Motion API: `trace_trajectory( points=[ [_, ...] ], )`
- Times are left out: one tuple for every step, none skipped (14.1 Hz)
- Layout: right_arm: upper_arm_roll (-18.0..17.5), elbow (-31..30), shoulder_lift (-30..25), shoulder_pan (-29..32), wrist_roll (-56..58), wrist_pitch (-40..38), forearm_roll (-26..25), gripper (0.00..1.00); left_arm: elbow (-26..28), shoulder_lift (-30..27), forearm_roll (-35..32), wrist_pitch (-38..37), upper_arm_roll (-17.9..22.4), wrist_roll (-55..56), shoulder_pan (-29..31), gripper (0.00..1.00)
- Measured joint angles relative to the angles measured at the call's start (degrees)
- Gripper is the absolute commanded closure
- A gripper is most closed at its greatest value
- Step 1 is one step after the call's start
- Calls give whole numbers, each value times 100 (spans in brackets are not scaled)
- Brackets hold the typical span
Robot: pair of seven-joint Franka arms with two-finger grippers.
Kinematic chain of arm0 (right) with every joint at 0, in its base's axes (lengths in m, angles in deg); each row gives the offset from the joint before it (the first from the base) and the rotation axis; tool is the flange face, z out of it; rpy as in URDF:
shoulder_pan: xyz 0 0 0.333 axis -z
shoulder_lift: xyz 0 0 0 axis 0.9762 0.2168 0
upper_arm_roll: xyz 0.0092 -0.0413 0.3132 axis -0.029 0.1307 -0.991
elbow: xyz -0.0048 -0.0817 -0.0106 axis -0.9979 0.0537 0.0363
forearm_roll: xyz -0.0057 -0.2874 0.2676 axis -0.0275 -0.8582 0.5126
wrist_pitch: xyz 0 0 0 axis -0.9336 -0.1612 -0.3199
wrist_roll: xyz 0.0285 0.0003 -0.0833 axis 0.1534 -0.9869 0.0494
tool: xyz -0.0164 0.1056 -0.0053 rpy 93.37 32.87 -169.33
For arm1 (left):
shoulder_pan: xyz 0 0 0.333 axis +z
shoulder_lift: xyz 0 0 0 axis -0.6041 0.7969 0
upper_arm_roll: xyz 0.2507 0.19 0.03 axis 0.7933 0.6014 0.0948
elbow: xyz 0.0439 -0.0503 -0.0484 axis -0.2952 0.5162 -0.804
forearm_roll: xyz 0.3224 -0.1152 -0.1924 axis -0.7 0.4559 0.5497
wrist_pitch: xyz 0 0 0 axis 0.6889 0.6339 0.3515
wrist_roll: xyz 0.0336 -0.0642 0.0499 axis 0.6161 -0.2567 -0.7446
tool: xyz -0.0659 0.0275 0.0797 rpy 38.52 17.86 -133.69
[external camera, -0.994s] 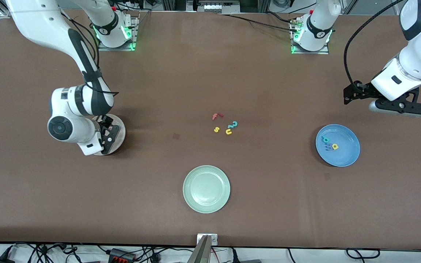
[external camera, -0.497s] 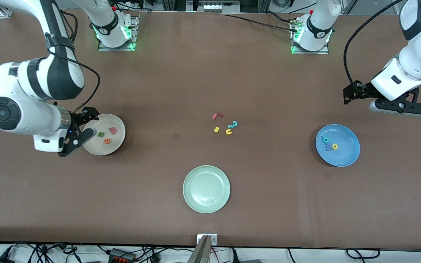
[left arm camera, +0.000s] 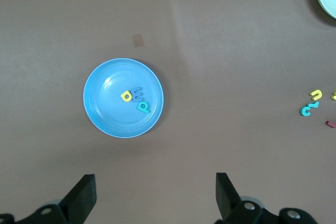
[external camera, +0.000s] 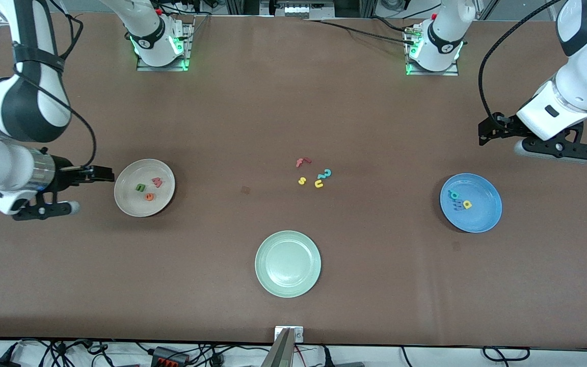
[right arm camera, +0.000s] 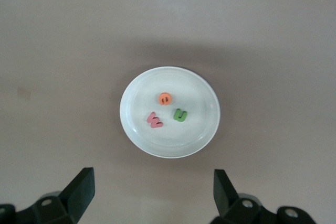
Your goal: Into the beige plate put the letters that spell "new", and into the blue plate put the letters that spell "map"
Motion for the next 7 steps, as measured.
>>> trace_trajectory(
  points=[
    [15, 45, -87, 5, -176, -5, 0, 0, 0, 0, 0, 0, 0, 0, 0, 0],
    [17, 80, -203, 6, -301, -11, -3, 0, -1, 0, 0, -1, 0, 0, 0, 0],
    [22, 101, -353, 16, -377, -16, -6, 0, -2, 0, 0, -2, 0, 0, 0, 0],
    [33, 107, -506, 64, -408, -16, -11, 0, -2, 0, 0, -2, -1, 0, -1, 0],
    [37, 112, -660, 179, -403, -16, -13, 0, -3, 0, 0, -3, -1, 0, -1, 0],
    [39, 115, -794, 313, -367, -17, -14, 0, -3, 0, 0, -3, -1, 0, -1, 0],
    [40, 115, -912, 452, -323, -19, -30, 0, -4, 0, 0, -3, -1, 0, -1, 0]
  ],
)
